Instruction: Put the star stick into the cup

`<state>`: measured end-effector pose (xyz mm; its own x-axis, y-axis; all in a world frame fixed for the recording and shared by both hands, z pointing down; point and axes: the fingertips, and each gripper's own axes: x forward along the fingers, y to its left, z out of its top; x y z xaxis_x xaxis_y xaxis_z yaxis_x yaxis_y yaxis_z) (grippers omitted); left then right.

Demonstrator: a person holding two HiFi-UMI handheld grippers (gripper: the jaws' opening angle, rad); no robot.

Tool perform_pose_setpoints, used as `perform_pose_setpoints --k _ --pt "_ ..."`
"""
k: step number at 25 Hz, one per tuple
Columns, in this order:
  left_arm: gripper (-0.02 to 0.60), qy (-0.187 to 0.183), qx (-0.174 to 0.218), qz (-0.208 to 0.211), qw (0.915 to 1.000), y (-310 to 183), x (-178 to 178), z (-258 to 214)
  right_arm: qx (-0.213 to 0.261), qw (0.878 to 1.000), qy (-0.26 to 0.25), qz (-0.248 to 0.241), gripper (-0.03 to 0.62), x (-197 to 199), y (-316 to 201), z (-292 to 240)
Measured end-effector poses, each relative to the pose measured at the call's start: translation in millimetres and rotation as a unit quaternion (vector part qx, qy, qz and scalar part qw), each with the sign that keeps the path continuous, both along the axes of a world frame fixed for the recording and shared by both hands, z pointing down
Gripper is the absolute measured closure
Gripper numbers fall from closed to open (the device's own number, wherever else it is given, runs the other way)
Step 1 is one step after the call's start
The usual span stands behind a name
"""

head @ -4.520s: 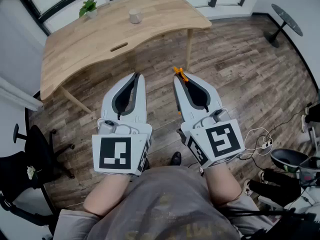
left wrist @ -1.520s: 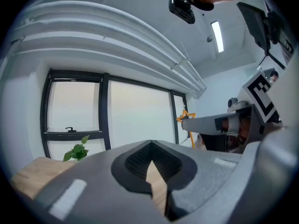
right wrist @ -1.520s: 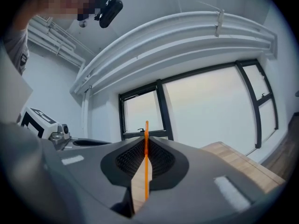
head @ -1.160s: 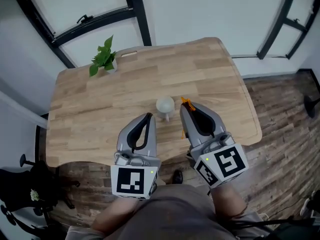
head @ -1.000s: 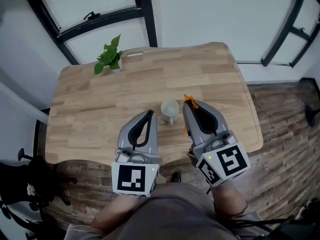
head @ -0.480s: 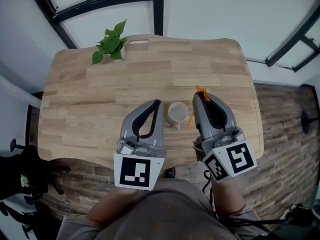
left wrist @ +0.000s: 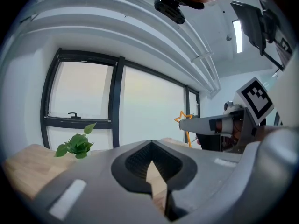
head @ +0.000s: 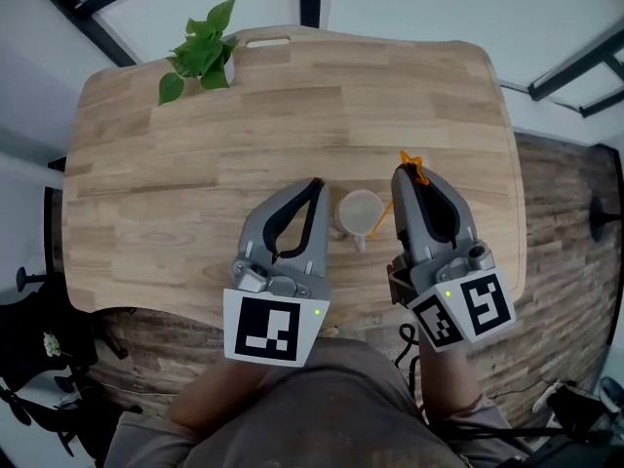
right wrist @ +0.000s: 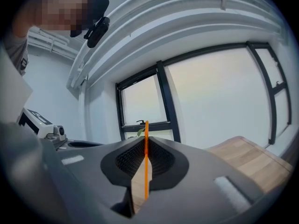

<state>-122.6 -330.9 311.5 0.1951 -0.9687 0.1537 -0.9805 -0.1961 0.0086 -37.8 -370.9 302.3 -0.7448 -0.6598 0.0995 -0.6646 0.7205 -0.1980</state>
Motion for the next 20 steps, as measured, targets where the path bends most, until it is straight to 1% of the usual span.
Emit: perform_pose_setpoints --k 5,10,14,20 --pt "0.581 0.01 -0.017 0.002 0.9998 -13.0 -9.7 18.1 -0.012 1.0 0.003 0.001 0.549 -8.9 -14.3 12.3" --pt "0.581 0.016 -0.025 0.004 0.9995 -24.7 -16.1 25.7 -0.013 1.0 0.005 -0.011 0.548 -20.1 -23.8 10.4" --pt "0.581 0.019 -0.03 0.009 0.9993 -30.0 -16.4 29.8 -0.023 1.0 0.007 -0.011 0.548 -23.6 -27.6 18.2" --pt "0.581 0.029 -0.036 0.012 0.9989 -36.5 -20.6 36.0 -0.025 0.999 -0.007 -0.019 0.548 -30.3 -29.1 9.1"
